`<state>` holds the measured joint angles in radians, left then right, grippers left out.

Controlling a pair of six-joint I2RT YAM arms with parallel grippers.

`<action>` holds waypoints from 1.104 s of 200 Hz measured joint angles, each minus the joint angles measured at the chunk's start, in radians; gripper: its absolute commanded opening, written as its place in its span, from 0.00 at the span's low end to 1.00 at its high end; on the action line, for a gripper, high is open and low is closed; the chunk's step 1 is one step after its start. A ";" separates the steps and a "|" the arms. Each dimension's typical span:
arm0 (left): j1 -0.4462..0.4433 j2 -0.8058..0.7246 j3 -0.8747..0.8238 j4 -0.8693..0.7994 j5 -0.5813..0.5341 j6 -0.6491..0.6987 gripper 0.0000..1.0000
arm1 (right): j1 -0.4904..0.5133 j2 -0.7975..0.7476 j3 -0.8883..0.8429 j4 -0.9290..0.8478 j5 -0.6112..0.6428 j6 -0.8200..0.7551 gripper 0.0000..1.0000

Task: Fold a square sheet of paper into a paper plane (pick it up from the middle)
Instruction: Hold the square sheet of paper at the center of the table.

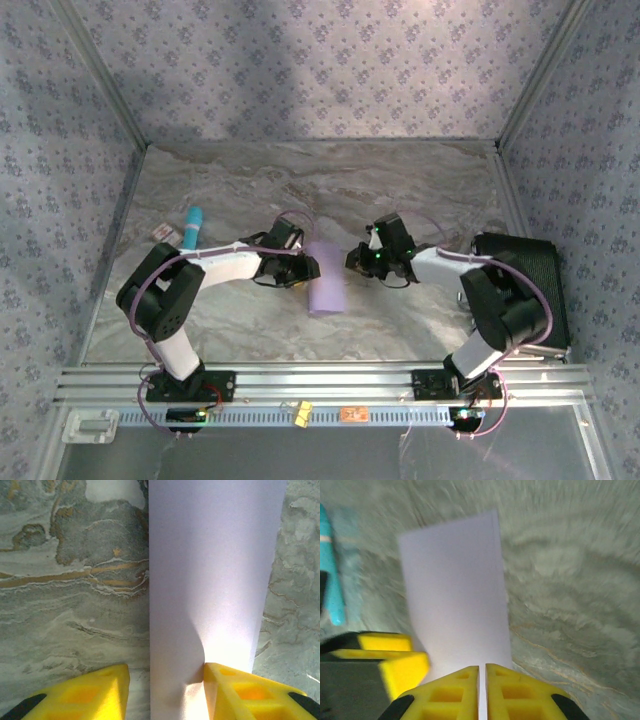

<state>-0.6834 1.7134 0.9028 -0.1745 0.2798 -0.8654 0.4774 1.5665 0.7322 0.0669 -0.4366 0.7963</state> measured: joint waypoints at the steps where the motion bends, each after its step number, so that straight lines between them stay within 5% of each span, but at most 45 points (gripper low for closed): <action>1: 0.000 0.000 0.000 -0.001 0.000 0.000 0.44 | -0.002 -0.004 0.000 -0.001 0.001 0.000 0.14; 53: -0.002 0.009 0.017 -0.018 -0.005 -0.008 0.46 | -0.068 -0.162 -0.028 -0.040 0.049 -0.003 0.16; 221: -0.033 0.110 0.196 -0.250 -0.064 0.038 0.47 | -0.068 -0.235 -0.148 -0.058 0.056 0.005 0.17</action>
<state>-0.7162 1.8236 1.0988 -0.4244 0.2157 -0.8276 0.4099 1.3319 0.5838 0.0086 -0.3809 0.8009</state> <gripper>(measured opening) 0.465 0.166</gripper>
